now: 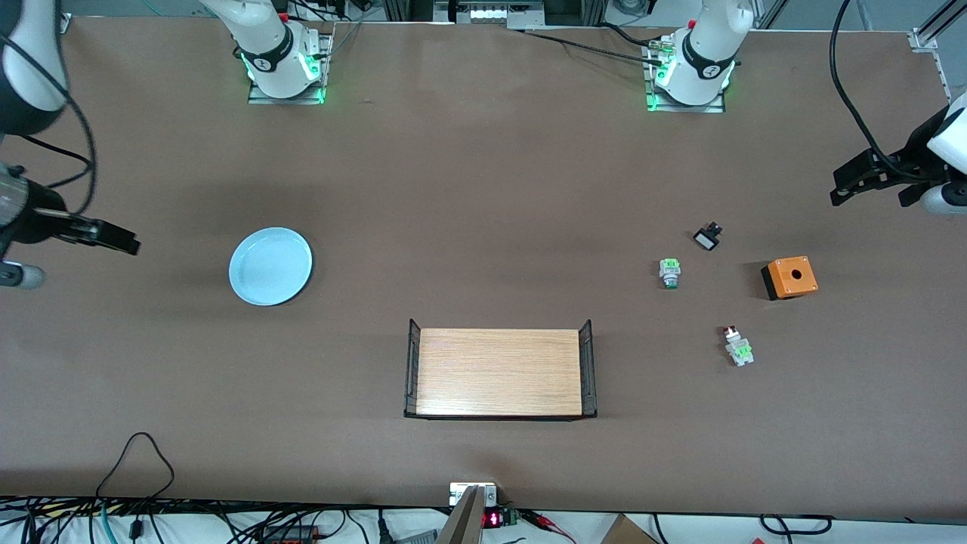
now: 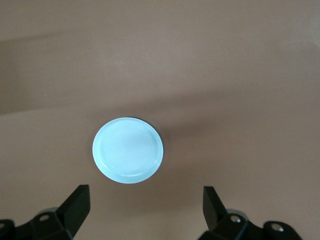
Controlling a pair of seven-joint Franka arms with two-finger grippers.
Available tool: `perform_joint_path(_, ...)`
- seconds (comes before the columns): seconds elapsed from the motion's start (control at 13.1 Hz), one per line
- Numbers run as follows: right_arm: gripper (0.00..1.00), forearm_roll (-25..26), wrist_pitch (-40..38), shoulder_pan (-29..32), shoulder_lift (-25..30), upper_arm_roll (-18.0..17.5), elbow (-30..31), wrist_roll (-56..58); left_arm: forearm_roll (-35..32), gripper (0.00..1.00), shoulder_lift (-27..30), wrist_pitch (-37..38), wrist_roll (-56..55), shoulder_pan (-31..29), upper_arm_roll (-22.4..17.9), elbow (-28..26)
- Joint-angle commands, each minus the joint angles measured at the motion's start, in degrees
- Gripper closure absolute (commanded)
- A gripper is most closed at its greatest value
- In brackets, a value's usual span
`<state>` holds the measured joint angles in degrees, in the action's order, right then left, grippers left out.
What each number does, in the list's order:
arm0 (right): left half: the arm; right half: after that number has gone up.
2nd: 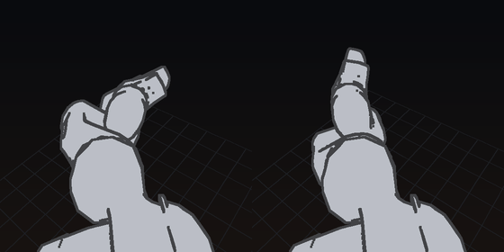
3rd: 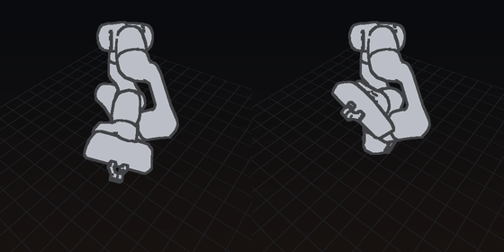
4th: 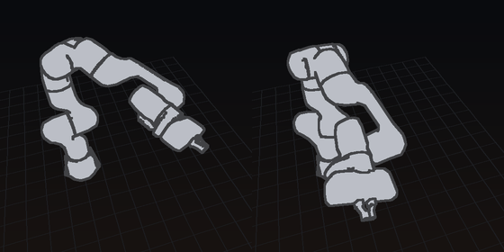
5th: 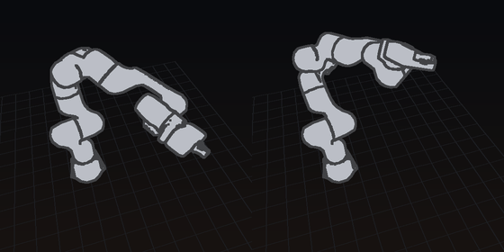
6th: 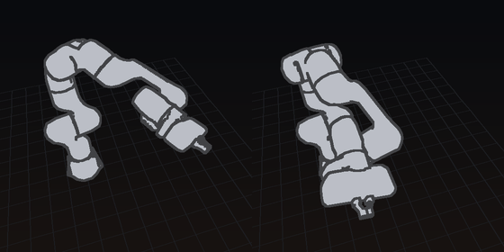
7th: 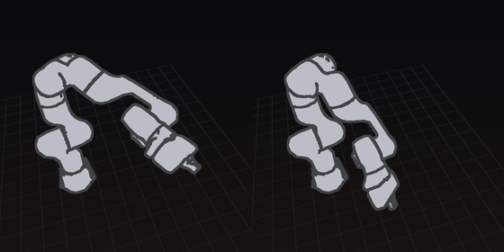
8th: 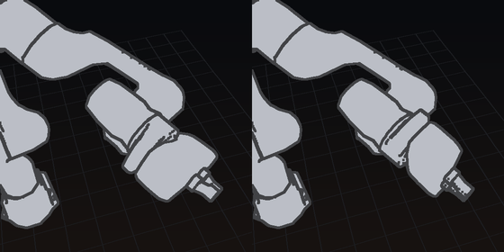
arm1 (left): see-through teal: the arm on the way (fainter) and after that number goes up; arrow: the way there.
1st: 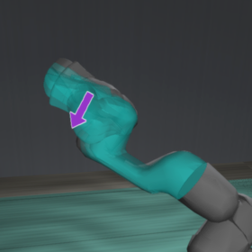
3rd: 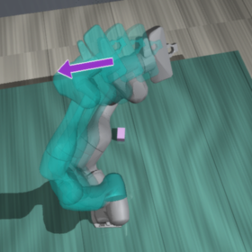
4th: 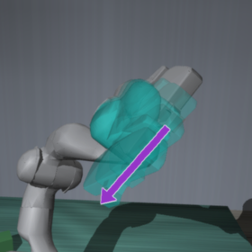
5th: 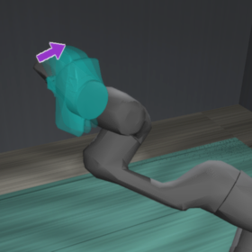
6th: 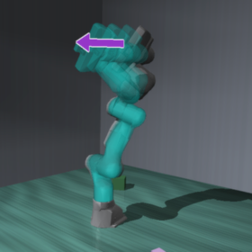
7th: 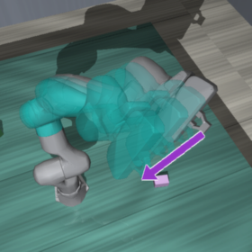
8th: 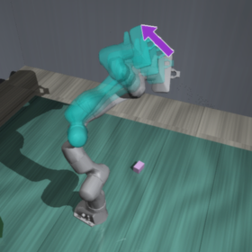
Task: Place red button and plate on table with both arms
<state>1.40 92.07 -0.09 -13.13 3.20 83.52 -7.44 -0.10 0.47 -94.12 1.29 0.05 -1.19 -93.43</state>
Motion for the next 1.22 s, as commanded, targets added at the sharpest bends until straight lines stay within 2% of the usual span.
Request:
perform_joint_path(0.0,0.0,-0.2,-3.5,0.3,1.7,1.2,-1.5,4.5,-1.7,0.0,1.0,0.7,0.3,0.0,0.3,-0.3)
perform_joint_path(0.23,0.0,-0.3,-4.3,0.4,5.1,1.6,3.2,8.0,-1.7,0.0,1.0,0.7,0.2,0.0,0.3,-0.3)
perform_joint_path(0.38,0.0,-0.1,2.5,0.3,10.6,1.5,11.4,8.1,-1.7,0.0,1.0,0.7,0.2,0.0,0.3,-0.3)
perform_joint_path(0.46,0.0,0.1,3.5,0.3,11.6,1.5,13.1,8.1,-1.7,0.0,1.0,0.7,0.2,0.0,0.3,-0.3)
perform_joint_path(1.15,0.0,0.4,-0.1,0.2,11.1,1.1,10.2,8.7,-1.6,0.0,1.1,0.7,0.2,0.0,0.3,-0.3)
